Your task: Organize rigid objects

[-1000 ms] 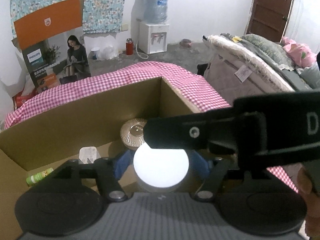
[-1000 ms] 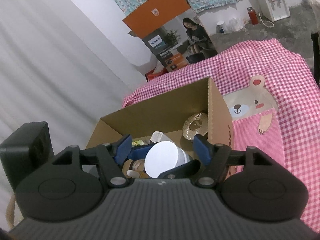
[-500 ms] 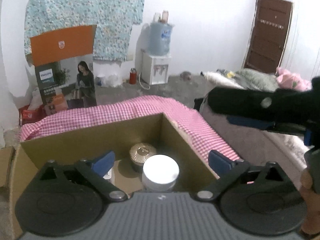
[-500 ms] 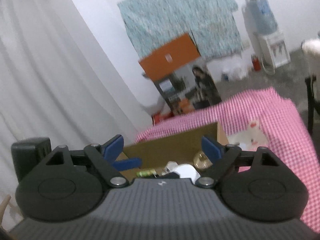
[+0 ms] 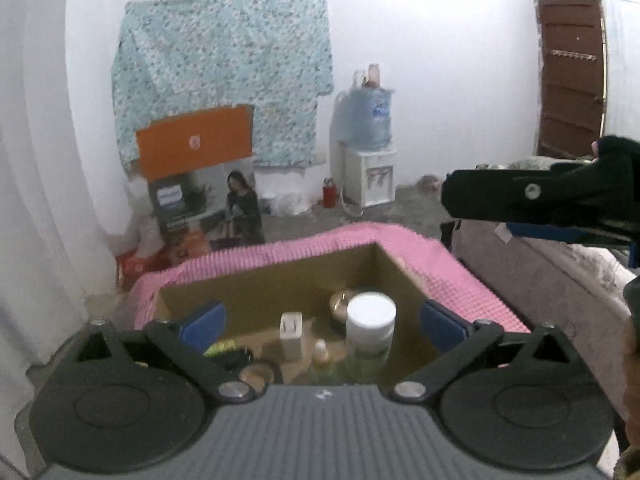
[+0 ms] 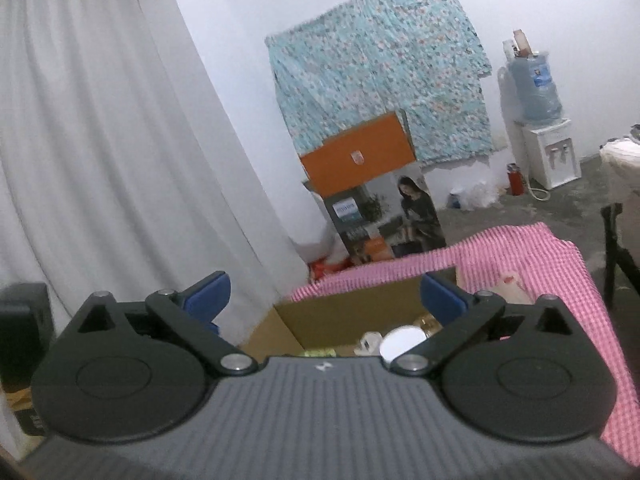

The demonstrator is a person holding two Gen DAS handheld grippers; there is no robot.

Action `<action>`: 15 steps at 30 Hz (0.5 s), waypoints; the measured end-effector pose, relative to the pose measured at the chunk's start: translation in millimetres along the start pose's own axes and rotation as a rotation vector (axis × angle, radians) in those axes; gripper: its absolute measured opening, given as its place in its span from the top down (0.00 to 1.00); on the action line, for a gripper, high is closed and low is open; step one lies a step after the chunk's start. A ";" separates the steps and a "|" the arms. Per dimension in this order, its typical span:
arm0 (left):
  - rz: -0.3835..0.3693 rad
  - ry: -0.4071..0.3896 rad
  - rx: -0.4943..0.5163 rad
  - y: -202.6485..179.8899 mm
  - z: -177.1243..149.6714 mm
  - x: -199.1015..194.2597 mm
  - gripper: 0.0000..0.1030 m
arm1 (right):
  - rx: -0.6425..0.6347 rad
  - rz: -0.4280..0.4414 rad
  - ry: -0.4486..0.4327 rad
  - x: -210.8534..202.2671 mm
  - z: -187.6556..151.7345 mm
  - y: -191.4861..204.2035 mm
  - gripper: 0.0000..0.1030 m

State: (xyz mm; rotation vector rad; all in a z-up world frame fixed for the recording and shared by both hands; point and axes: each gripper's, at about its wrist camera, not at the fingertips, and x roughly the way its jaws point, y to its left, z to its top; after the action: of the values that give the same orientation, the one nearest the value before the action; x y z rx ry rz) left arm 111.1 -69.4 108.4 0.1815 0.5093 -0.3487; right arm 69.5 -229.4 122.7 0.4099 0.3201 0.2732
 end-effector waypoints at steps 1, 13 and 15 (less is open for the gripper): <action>0.008 0.009 -0.017 0.4 -2.8 -0.6 0.00 | -0.013 -0.021 0.007 -0.2 -2.9 5.6 0.01; 0.080 0.034 -0.076 22.4 -38.9 -13.1 0.00 | -0.261 -0.369 0.087 3.1 -34.9 53.0 0.01; 0.077 0.031 -0.102 28.5 -42.9 -14.7 0.00 | -0.309 -0.430 0.098 8.5 -42.7 58.4 0.01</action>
State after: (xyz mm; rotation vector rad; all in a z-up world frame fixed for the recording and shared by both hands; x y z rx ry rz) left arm 90.6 -27.9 81.4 0.1076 0.5476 -0.2446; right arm 50.7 -160.4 108.6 0.0173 0.4458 -0.0800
